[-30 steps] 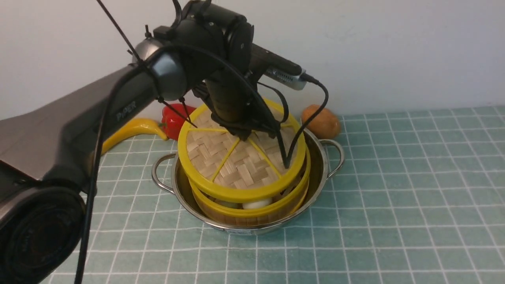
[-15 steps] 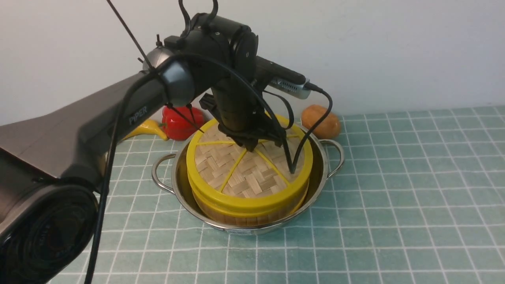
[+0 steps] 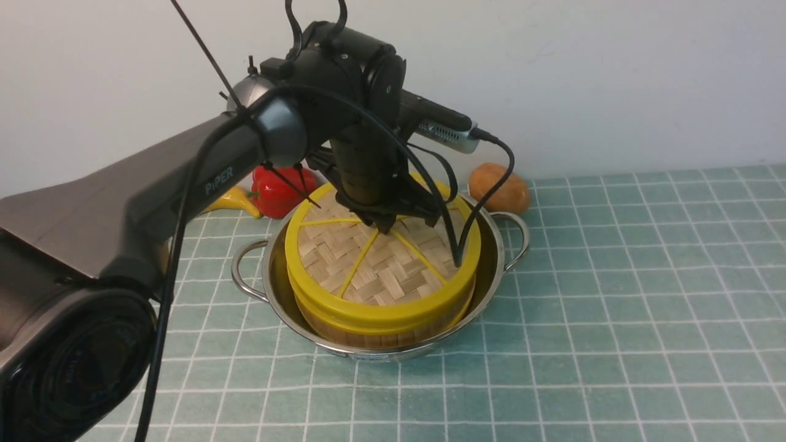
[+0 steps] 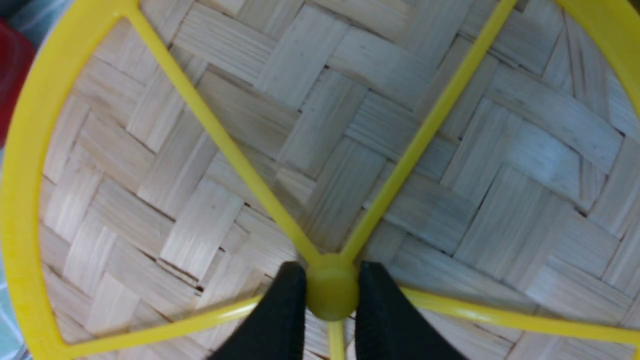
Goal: Place the steamer in the pot on the blue tablecloth, and put the lid on the steamer.
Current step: 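Place the yellow bamboo steamer lid onto the steamer in the pot with the left gripper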
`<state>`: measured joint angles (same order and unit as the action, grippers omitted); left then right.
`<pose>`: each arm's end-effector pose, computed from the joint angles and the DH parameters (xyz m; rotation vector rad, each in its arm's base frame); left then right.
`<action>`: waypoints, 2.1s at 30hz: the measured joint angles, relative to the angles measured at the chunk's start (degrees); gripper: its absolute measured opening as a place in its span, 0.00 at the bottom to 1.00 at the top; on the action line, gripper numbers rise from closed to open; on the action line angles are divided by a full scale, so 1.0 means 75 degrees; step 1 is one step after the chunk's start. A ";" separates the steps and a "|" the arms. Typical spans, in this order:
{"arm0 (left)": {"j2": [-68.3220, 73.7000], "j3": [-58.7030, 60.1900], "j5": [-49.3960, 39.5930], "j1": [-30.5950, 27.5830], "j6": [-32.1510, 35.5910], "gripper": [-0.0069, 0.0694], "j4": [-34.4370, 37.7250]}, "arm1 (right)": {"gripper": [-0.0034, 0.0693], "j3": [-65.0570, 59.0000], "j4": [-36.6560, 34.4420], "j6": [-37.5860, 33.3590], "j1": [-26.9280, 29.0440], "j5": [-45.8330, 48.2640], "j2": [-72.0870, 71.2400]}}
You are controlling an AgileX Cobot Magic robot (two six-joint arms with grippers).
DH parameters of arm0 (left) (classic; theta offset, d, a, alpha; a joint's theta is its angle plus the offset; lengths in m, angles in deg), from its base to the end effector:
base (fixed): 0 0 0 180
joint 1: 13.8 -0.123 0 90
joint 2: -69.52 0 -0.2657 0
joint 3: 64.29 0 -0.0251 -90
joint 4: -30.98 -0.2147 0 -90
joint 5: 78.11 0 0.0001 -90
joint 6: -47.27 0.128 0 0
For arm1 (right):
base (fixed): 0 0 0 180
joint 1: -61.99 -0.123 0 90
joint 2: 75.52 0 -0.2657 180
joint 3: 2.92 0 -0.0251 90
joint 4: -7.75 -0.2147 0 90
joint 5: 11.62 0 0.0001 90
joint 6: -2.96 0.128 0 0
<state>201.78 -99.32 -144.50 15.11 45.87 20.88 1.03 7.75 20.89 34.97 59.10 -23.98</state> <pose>0.3873 -0.1904 0.1965 0.7351 2.7215 0.1281 0.0793 0.0404 0.4336 -0.1664 2.0938 0.4795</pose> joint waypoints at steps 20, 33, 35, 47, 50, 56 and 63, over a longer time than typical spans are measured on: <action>-0.0013 0.0000 -0.0289 0.0000 0.0000 0.24 -0.0022 | 0.70 0.0000 0.0047 -0.0022 0.0000 0.0000 0.0000; -0.0008 0.0000 -0.0303 0.0000 0.0016 0.24 0.0008 | 0.70 0.0000 0.0047 -0.0025 0.0000 0.0000 0.0000; -0.0008 0.0000 -0.0303 0.0000 0.0034 0.24 0.0008 | 0.70 0.0000 0.0047 -0.0040 0.0000 0.0000 0.0000; -0.0132 0.0000 -0.0192 0.0000 0.0059 0.24 0.0060 | 0.70 0.0000 0.0000 -0.0049 0.0000 0.0000 0.0000; -0.0114 0.0000 -0.0105 0.0000 0.0059 0.24 0.0067 | 0.70 0.0000 0.0000 -0.0049 0.0000 0.0000 0.0000; 0.0007 0.0000 -0.0098 0.0000 0.0059 0.24 0.0059 | 0.70 0.0000 0.0000 -0.0049 0.0000 0.0000 0.0000; 0.0013 0.0000 -0.0105 0.0000 0.0059 0.24 0.0053 | 0.70 0.0000 0.0000 -0.0049 0.0000 0.0000 0.0000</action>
<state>201.87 -99.32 -145.29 15.11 46.32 21.28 1.03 7.75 20.52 34.97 59.10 -23.98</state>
